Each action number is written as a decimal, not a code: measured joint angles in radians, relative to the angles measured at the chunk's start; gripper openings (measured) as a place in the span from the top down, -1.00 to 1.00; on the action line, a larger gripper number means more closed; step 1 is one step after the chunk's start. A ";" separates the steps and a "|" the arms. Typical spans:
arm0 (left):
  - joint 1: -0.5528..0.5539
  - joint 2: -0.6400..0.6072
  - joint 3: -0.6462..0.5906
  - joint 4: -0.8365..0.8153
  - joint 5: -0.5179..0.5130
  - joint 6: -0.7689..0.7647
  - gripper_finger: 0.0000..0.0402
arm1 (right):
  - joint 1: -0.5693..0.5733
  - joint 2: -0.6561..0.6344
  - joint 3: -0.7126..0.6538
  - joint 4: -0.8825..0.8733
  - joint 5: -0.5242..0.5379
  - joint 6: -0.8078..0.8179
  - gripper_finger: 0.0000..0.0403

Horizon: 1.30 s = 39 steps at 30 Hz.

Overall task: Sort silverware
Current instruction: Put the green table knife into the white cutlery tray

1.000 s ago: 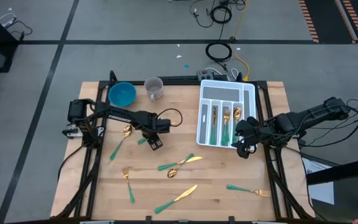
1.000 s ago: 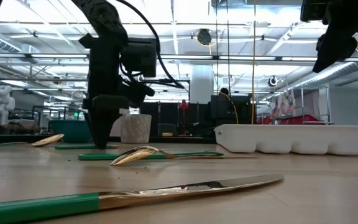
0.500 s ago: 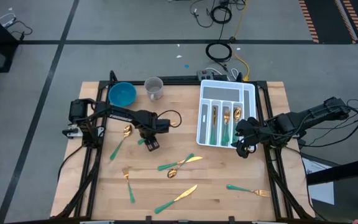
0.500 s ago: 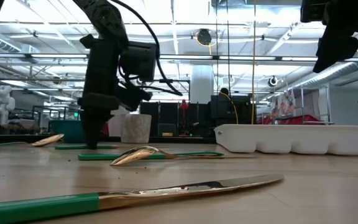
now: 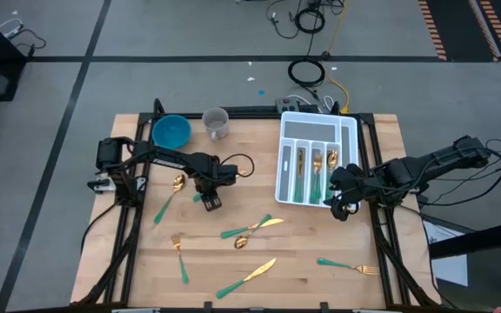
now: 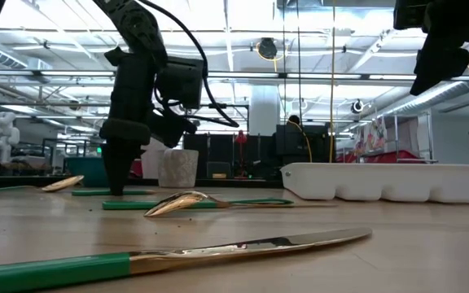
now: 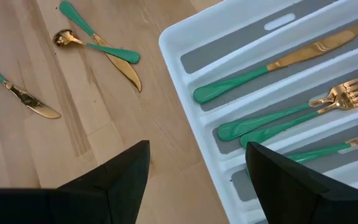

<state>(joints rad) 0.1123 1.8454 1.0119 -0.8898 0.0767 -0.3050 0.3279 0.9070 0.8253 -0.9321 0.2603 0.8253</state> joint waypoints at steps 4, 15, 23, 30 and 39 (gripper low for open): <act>0.010 0.000 0.000 0.004 0.011 0.004 0.67 | 0.000 0.000 0.000 0.000 0.000 0.000 -0.28; -0.009 0.000 0.003 0.007 -0.020 0.023 0.83 | 0.000 0.000 0.000 0.000 -0.001 0.000 -0.28; -0.019 0.006 0.071 -0.070 -0.032 0.024 0.83 | 0.000 0.000 0.000 0.000 0.000 -0.003 -0.28; -0.021 0.005 0.130 -0.134 -0.012 0.025 0.97 | 0.000 0.000 0.000 -0.001 0.001 -0.007 -0.28; -0.020 0.008 0.179 -0.188 -0.039 0.012 1.00 | 0.000 0.000 0.000 0.005 0.049 -0.062 -0.28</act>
<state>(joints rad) 0.0921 1.8529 1.1904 -1.0783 0.0382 -0.2927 0.3283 0.9073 0.8249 -0.9270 0.3094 0.7636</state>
